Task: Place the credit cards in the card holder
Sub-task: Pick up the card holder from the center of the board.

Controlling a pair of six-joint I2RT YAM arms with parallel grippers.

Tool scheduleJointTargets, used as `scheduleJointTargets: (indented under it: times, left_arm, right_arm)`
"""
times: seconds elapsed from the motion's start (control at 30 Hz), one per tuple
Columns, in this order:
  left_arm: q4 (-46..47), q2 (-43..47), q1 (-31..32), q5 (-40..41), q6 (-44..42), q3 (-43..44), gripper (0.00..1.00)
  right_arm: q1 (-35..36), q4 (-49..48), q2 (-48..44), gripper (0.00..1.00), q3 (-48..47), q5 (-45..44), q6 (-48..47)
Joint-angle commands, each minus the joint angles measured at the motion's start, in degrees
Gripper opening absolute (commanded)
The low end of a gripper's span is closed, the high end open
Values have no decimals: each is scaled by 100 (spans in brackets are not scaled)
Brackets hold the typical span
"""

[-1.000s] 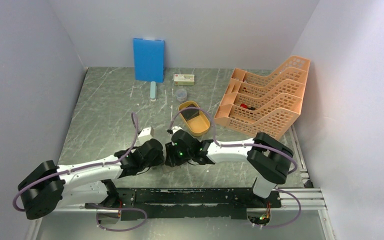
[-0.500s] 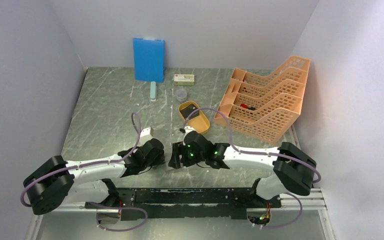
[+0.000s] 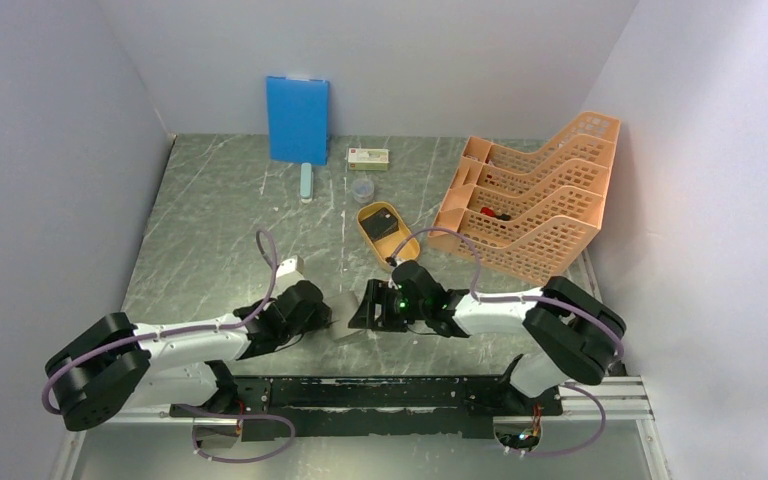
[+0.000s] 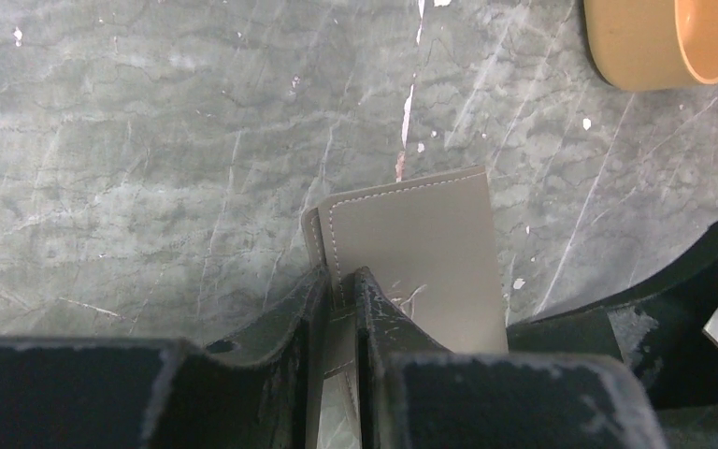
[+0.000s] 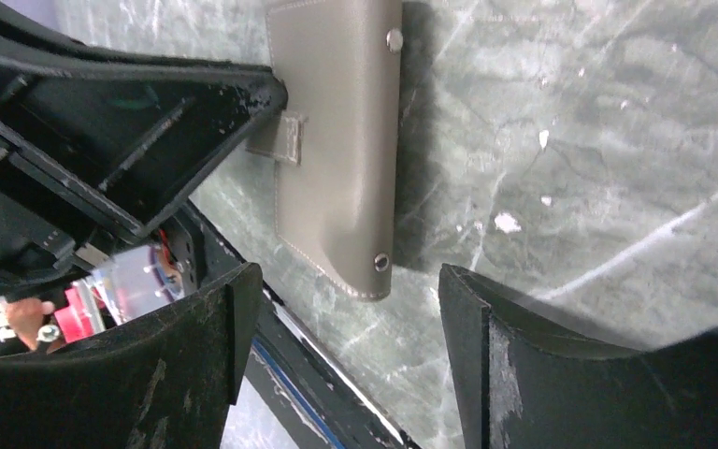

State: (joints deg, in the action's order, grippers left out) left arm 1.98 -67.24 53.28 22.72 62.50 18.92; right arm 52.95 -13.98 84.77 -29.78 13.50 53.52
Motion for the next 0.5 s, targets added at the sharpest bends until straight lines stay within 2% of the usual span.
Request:
scheduleJointTargets:
  times: [0.0,0.33,0.47]
  left_arm:
    - [-605,-225,-56,-73,-65,-372,20]
    - [-373,-459,-68,-225,67,-590,19]
    - [-298,-534,-66,-277,102,-649,19]
  right_arm:
    - [-188,-864,321,74,191,327,406]
    - [-243,-1865,988,72,474,631,871]
    - [-241,-2241,1085,64,608,719,993]
